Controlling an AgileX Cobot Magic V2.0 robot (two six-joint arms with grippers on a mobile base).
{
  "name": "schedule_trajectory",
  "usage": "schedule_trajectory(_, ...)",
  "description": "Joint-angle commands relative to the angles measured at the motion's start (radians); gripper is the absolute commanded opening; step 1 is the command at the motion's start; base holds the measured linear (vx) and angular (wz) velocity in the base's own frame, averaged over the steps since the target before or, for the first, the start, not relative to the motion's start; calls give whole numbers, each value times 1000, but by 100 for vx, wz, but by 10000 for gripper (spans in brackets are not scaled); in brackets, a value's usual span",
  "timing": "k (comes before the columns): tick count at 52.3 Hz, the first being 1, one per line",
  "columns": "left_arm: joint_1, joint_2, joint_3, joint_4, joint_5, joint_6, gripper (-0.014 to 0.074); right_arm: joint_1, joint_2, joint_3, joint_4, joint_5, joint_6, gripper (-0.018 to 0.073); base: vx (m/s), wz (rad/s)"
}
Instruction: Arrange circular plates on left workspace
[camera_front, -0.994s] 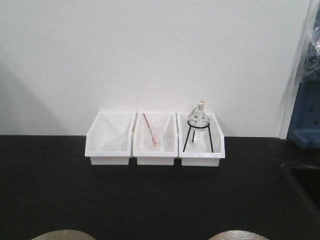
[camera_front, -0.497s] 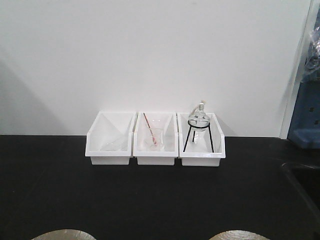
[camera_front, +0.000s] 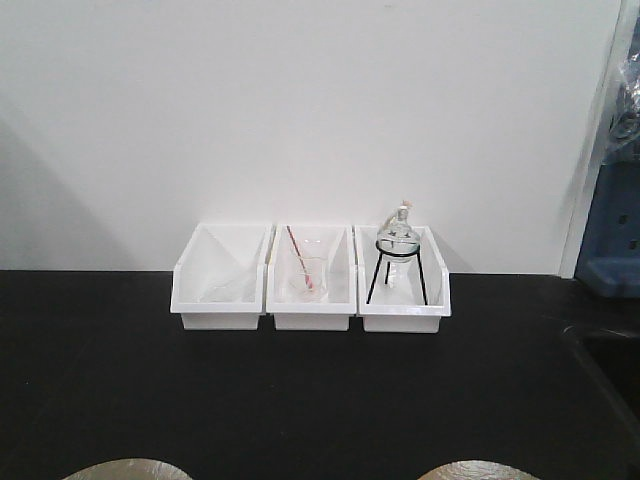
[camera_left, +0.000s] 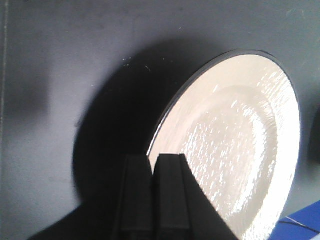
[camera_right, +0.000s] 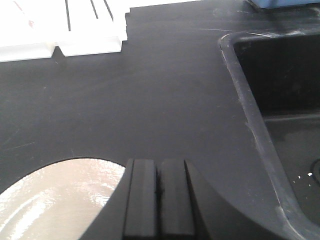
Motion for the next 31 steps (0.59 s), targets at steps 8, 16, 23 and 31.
schedule_trajectory(8,-3,-48,-27,-58,9,3,4,0,-5,-37,-5,-79,-9,-5,0,0)
schedule_trajectory(16,-3,-47,-27,-56,8,24,32,0,-5,-37,-5,-79,-9,-5,0,0)
schedule_trajectory(23,-3,-47,-26,-56,15,53,125,0,-5,-37,-5,-79,-9,-5,0,0)
schedule_trajectory(31,-20,-46,-26,-56,17,63,324,0,-5,-37,-5,-79,-9,-5,0,0)
